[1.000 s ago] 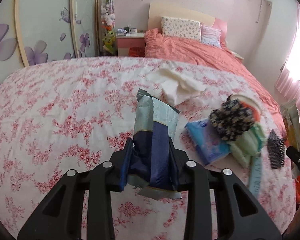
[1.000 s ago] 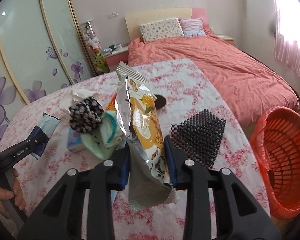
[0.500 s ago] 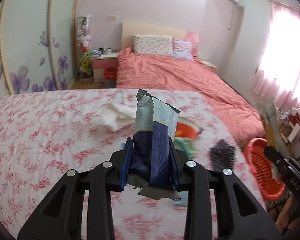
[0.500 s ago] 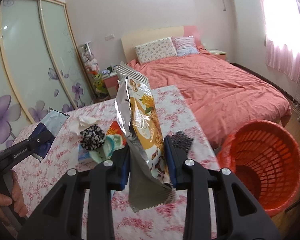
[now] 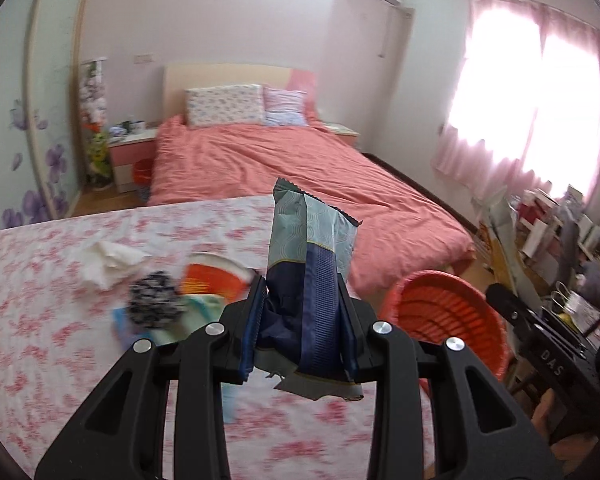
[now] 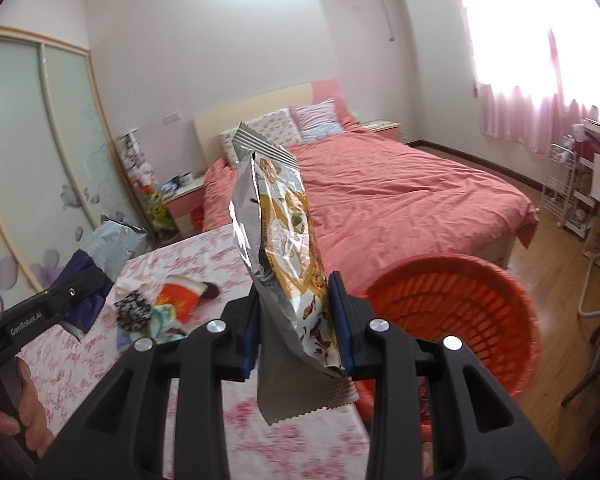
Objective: Collect trash
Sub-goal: 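Carry the blue packet and snack bag to the orange basket and release both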
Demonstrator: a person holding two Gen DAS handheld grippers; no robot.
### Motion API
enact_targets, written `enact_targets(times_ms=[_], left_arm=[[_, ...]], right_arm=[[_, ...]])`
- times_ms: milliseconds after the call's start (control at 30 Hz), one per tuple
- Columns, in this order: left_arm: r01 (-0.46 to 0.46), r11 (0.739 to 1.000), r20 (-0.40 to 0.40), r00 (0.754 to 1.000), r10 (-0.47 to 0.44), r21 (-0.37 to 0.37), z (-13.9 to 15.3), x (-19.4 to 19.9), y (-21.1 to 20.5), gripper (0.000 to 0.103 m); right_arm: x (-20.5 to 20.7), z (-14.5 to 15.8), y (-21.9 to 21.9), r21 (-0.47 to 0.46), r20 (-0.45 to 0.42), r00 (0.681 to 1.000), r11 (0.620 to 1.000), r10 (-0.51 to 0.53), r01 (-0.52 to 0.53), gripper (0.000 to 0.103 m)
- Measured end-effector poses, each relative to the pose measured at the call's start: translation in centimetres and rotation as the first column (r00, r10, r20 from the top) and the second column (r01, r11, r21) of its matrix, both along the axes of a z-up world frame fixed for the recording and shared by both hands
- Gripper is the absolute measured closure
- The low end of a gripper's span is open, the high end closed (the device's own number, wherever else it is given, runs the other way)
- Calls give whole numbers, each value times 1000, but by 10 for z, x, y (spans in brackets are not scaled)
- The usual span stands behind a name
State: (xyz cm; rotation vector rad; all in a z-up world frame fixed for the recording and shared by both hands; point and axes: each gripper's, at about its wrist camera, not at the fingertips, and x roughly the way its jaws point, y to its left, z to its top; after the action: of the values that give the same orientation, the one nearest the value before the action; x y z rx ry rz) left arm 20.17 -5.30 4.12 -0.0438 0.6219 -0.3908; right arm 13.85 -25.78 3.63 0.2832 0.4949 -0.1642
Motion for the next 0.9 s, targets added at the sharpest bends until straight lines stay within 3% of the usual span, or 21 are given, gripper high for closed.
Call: enact_targets(times_ms=[467, 900], left_arm=[[241, 971, -56, 969, -241, -8, -25, 3, -112, 69], [359, 933, -130, 926, -353, 20, -56, 6, -182, 69]], right_arm=[[-20, -26, -87, 49, -33, 988, 987, -152, 154, 71], [-13, -63, -144, 121, -93, 972, 966, -218, 228, 70]])
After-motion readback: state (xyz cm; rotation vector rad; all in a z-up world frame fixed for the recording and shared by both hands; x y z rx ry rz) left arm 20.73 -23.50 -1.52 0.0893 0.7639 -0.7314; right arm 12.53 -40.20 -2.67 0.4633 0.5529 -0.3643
